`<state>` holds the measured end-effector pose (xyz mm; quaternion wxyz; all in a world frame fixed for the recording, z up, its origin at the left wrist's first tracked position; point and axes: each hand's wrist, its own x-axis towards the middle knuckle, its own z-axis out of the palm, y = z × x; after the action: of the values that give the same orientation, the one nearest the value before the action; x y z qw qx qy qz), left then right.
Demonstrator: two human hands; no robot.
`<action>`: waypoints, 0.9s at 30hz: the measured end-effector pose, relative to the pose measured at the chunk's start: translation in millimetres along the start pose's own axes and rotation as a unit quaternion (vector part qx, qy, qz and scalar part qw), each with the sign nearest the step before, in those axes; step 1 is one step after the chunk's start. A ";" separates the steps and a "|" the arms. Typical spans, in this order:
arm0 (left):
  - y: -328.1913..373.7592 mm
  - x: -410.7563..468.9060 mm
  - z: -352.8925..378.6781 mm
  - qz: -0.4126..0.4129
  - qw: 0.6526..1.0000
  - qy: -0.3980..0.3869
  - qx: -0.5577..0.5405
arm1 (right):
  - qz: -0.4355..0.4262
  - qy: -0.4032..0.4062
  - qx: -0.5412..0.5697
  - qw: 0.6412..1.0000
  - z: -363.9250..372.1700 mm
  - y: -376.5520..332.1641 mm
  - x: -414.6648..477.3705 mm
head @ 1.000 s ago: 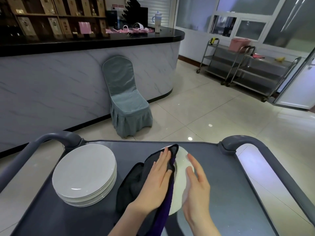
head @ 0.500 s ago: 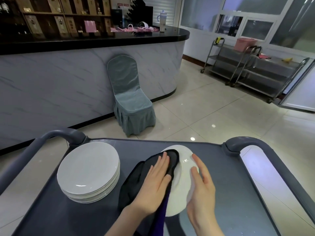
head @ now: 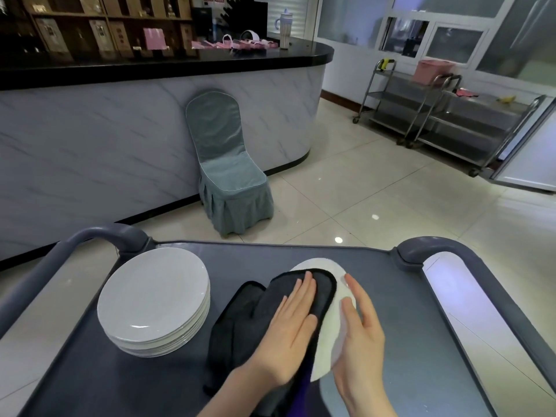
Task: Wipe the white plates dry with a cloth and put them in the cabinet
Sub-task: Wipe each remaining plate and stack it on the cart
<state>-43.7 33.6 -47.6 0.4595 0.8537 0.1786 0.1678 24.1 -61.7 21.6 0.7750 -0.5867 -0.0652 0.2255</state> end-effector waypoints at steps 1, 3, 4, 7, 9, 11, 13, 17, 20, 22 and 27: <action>-4.4 2.6 -1.0 -0.017 1.000 0.008 0.011 | -0.011 0.002 -0.004 1.000 -1.2 -3.2 0.9; -15.2 4.8 -3.1 -0.075 0.997 -0.002 0.033 | -0.046 0.004 -0.032 0.998 -5.4 -9.6 3.4; -21.5 3.4 -4.8 -0.108 0.993 -0.026 0.041 | -0.068 0.005 -0.057 0.996 -8.0 -12.2 4.6; -30.3 -4.8 -14.6 -0.140 0.983 -0.074 0.093 | -0.145 0.006 -0.154 0.977 -12.7 -18.2 6.3; -20.5 -9.0 -24.4 -0.155 0.986 -0.008 0.056 | -0.198 -0.004 -0.217 0.956 -11.8 -17.9 3.3; -0.3 -10.7 -38.4 -0.211 0.967 0.086 -0.113 | -0.246 -0.045 -0.282 0.926 -7.2 -11.9 0.6; 18.7 -11.1 -54.0 -0.242 0.909 0.137 -0.312 | -0.309 -0.094 -0.349 0.879 0.0 -4.0 -3.5; 39.5 -25.3 -86.1 -0.256 0.826 0.214 -0.454 | -0.364 -0.252 -0.407 0.799 16.9 12.4 -20.8; 32.5 -46.7 -101.6 -0.281 0.828 0.273 -0.401 | -0.313 -0.393 -0.486 0.715 38.2 25.6 -31.8; 22.1 -63.4 -111.1 -0.286 0.814 0.301 -0.406 | -0.287 -0.463 -0.525 0.654 51.6 33.5 -34.0; -4.7 -98.7 -137.9 -0.277 0.786 0.354 -0.423 | -0.232 -0.540 -0.481 0.650 80.4 39.0 -26.2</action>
<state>-193.4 90.6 8.3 0.7060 0.3680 0.4684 0.3831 -39.3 6.0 13.6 0.2384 -0.6174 -0.7058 0.2526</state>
